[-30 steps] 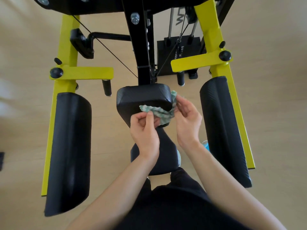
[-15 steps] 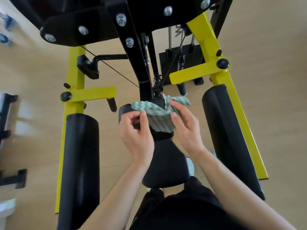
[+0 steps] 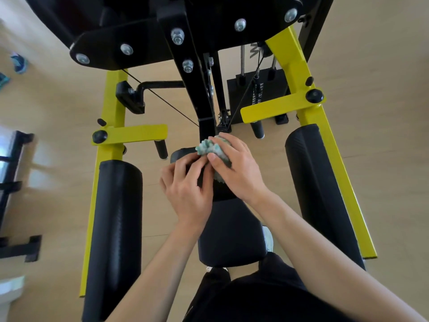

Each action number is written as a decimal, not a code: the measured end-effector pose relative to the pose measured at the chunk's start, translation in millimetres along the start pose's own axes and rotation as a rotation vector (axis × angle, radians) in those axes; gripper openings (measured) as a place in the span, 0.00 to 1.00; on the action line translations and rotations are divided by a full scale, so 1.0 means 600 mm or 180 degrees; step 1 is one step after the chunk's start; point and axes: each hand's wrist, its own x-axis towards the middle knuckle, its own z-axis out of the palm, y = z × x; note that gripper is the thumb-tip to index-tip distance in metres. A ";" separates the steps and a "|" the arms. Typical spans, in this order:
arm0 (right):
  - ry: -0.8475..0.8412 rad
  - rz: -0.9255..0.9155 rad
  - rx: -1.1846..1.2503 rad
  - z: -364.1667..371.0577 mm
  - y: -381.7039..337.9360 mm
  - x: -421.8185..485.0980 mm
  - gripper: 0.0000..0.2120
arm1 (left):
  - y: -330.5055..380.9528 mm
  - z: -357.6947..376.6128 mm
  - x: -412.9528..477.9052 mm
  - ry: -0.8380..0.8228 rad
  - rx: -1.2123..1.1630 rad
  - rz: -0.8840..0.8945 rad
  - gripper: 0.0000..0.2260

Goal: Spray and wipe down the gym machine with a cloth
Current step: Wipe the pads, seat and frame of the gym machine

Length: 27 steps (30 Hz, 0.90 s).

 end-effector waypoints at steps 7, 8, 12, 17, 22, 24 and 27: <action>0.0203 0.1432 0.2199 -0.023 0.019 -0.002 0.11 | 0.010 -0.003 -0.002 -0.0520 0.0263 0.0372 0.14; 0.0172 0.1446 0.2329 -0.029 0.014 -0.001 0.10 | 0.012 -0.003 0.001 -0.0579 0.0222 0.0370 0.14; 0.0132 0.0807 0.1654 -0.025 -0.012 0.016 0.08 | 0.002 -0.007 0.011 -0.0473 -0.0113 0.0399 0.11; 0.0249 0.0580 0.0854 -0.001 -0.010 0.028 0.13 | -0.007 -0.026 0.010 -0.0118 -0.0698 0.0372 0.08; 0.0485 0.0709 0.1741 0.008 0.020 0.003 0.13 | 0.003 -0.011 0.019 -0.0714 -0.0422 0.0742 0.15; 0.0572 0.0644 0.1872 0.011 0.026 -0.008 0.14 | 0.010 -0.005 0.024 -0.1011 -0.0218 0.1017 0.18; 0.0718 0.0520 0.1795 0.013 0.028 -0.019 0.18 | 0.015 -0.004 0.034 -0.1148 0.0015 0.1179 0.18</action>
